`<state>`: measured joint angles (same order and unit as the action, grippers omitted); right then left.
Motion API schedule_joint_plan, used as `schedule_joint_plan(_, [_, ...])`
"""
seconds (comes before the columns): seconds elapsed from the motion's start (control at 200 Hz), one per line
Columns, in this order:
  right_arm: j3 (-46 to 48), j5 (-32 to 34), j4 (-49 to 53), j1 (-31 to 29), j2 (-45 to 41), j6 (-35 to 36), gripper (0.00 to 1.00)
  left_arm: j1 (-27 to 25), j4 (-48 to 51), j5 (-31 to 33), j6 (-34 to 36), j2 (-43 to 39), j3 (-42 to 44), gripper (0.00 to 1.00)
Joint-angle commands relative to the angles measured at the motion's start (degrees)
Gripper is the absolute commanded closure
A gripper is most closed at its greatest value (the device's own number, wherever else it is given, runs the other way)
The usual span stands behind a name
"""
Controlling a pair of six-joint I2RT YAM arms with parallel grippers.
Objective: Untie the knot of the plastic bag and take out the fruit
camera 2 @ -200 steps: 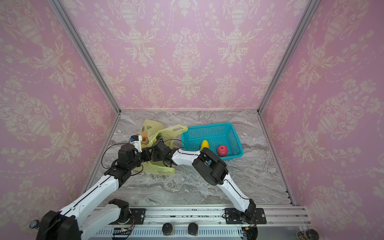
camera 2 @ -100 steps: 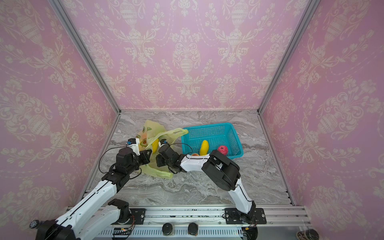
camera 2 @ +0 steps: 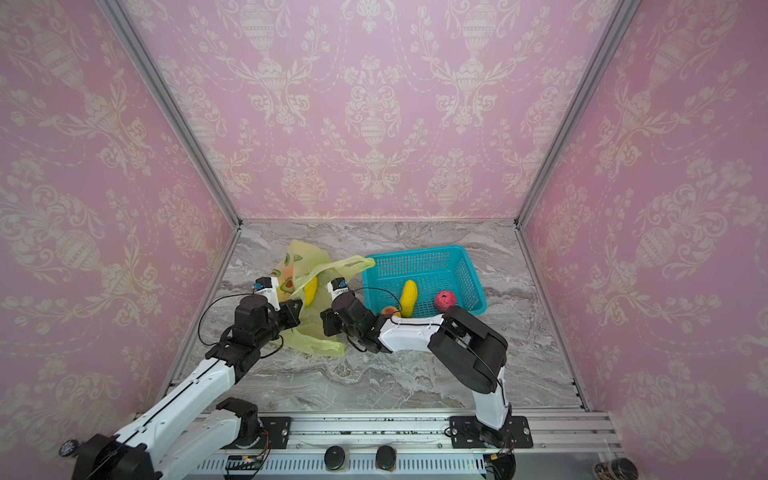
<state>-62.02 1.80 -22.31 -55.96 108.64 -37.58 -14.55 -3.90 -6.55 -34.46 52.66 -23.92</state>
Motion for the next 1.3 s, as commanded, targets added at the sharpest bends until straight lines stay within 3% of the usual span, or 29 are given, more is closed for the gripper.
schedule_joint_plan(0.0, [-0.21, 0.88, -2.04, -0.32, -0.73, 0.45, 0.75, -0.56, 3.71, 4.91, -0.78, 0.33, 0.13, 1.00])
schedule_joint_plan(0.125, [-7.08, 1.64, 2.10, -1.59, 3.63, -0.05, 0.54, -0.46, 11.43, 9.96, -2.10, -0.61, -1.37, 1.00])
schedule_joint_plan(0.265, [-15.03, 4.72, 6.60, -1.79, 9.46, -0.68, 0.38, -0.28, 22.28, 16.01, -0.58, -3.74, -5.03, 1.00])
schedule_joint_plan(0.435, [-27.04, 8.31, 13.16, -2.04, 18.30, -0.35, 0.26, -0.31, 26.27, 21.97, 4.49, -6.18, -7.59, 1.00])
schedule_joint_plan(0.726, [-44.54, 14.30, 22.12, -2.31, 31.70, -3.07, 0.12, -0.30, 21.58, 12.33, 8.08, -6.39, -10.15, 1.00])
schedule_joint_plan(0.891, [-53.40, 22.87, 30.67, -2.39, 37.17, -3.56, 0.09, -0.26, 20.30, 7.42, 8.09, -6.35, -10.42, 1.00])
schedule_joint_plan(1.061, [-57.02, 24.74, 32.56, -2.04, 40.11, -3.11, 0.15, -0.33, 19.68, 4.76, 7.70, -5.95, -10.35, 1.00])
schedule_joint_plan(1.296, [-50.74, 22.39, 28.03, -1.96, 36.09, -1.82, 0.50, -0.24, 26.30, 6.80, 5.40, -3.63, -13.35, 1.00])
